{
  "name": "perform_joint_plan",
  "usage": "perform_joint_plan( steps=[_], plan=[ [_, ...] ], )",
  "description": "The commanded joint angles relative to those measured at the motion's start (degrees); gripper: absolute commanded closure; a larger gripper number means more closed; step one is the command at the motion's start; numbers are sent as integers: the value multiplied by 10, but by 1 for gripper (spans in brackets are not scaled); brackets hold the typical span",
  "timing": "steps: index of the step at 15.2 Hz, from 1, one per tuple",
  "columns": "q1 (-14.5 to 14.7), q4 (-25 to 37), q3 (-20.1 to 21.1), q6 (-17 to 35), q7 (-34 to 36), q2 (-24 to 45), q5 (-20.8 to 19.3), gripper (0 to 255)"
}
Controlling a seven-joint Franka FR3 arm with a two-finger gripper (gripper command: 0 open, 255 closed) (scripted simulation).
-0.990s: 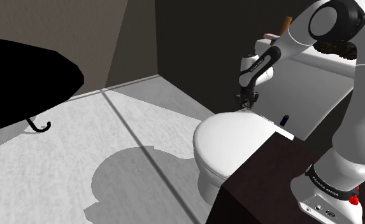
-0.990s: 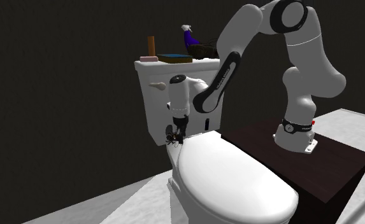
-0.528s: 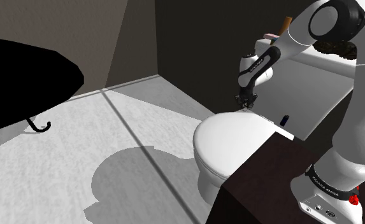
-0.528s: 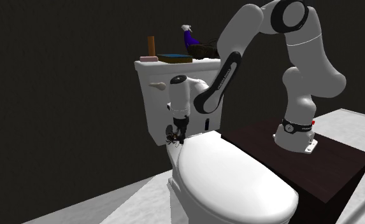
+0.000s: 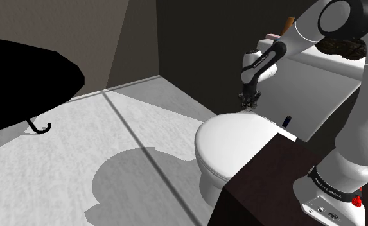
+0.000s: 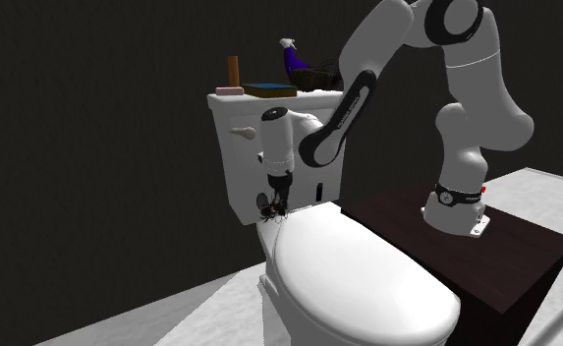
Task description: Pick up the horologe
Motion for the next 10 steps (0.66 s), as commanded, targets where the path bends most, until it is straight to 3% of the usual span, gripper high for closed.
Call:
perform_joint_plan(
  steps=[1,10],
  plan=[
    [-8,4,-9,-11,-5,-16,-2,255],
    [-9,6,-6,-54,-16,-59,2,255]
  ],
)
